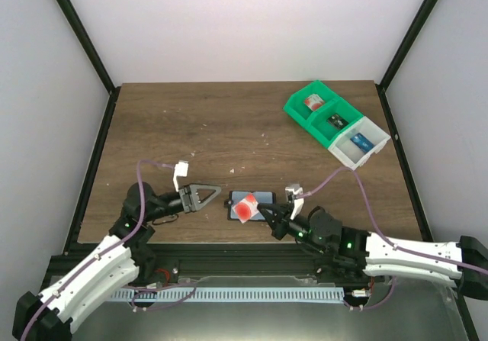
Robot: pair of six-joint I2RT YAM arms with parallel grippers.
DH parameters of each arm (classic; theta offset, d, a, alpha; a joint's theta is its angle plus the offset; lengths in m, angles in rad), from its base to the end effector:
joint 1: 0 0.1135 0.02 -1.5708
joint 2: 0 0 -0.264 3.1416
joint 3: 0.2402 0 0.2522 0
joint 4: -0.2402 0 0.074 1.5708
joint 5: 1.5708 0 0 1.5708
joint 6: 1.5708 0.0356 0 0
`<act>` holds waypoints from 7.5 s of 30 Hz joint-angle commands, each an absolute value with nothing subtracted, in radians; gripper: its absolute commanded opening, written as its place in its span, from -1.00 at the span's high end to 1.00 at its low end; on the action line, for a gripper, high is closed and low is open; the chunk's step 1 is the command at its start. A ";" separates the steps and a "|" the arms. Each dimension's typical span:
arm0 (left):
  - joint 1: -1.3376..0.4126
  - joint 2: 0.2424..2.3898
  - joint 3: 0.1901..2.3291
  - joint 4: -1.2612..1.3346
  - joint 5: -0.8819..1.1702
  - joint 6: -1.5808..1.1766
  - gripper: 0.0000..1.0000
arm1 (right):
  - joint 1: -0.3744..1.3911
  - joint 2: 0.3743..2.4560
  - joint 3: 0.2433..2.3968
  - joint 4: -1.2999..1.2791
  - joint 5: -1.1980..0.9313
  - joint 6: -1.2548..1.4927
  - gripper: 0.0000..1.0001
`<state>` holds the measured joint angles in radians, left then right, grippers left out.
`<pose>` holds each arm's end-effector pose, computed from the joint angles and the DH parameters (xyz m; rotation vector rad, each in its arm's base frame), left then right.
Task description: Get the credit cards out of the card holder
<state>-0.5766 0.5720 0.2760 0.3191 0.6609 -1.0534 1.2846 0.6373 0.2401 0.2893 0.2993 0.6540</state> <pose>0.1154 -0.1011 0.2447 0.1843 1.8516 -1.7206 0.0565 0.1547 0.2195 -0.3279 1.7939 1.1831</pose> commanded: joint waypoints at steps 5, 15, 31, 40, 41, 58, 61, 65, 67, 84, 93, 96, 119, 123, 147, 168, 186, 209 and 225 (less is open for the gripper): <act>-0.575 0.693 0.330 0.289 0.895 -0.800 -0.31 | 1.288 0.569 0.327 0.138 0.202 0.681 0.99; -0.615 0.798 0.372 0.328 1.142 -0.791 -0.06 | 1.288 0.599 0.539 -0.129 0.036 0.535 0.99; -0.661 0.840 0.392 0.352 1.177 -0.794 0.59 | 1.286 0.709 0.644 -0.179 -0.119 0.449 0.99; -0.663 0.849 0.404 0.403 1.133 -0.837 1.00 | 1.286 0.714 0.645 -0.168 0.003 0.504 0.41; -0.663 0.844 0.403 0.418 1.097 -0.849 1.00 | 1.287 0.694 0.629 -0.146 0.046 0.540 0.31; -0.676 0.746 0.179 1.054 0.226 -1.462 1.00 | 1.287 0.773 0.306 0.807 0.330 0.778 -0.04; -0.685 0.777 0.181 1.100 0.198 -1.510 1.00 | 1.287 0.945 0.359 0.973 0.283 0.704 0.02; -0.700 0.792 0.174 1.098 0.173 -1.573 1.00 | 1.287 1.086 0.418 1.126 0.279 0.648 0.08; -0.704 0.794 0.151 1.100 0.160 -1.633 1.00 | 1.286 1.136 0.455 1.149 0.286 0.618 0.08; -0.709 0.685 0.110 1.029 0.057 -1.630 1.00 | 1.287 1.258 0.636 0.850 0.325 0.799 0.54; -0.710 0.680 0.098 0.996 0.079 -1.637 0.83 | 1.287 1.259 0.613 0.898 0.310 0.769 0.99; -0.710 0.658 0.086 0.996 0.081 -1.601 0.25 | 1.286 1.222 0.617 0.851 0.319 0.729 0.99; -0.707 0.503 0.490 -0.006 0.124 -0.625 -0.99 | 0.757 0.956 0.658 0.208 -0.011 0.627 0.99; -0.708 0.517 0.555 -0.096 0.136 -0.463 -1.00 | 0.577 1.012 0.712 0.127 -0.167 0.590 0.99; -0.707 0.479 0.547 -0.183 0.174 -0.339 -1.00 | 0.004 1.592 1.224 -0.172 -0.461 0.609 0.99; -0.708 0.464 0.543 -0.181 0.191 -0.341 -1.00 | -0.029 1.999 1.556 -0.272 -0.379 0.687 0.99; -0.708 0.436 0.544 -0.184 0.146 -0.331 -0.99 | -0.051 2.208 1.757 -0.323 -0.373 0.738 0.93; -0.707 0.433 0.543 -0.187 0.132 -0.328 -0.99 | -0.075 2.330 1.875 -0.338 -0.370 0.785 0.81; -0.708 0.434 0.541 -0.188 0.129 -0.328 -1.00 | -0.088 2.317 1.921 -0.371 -0.323 0.793 0.72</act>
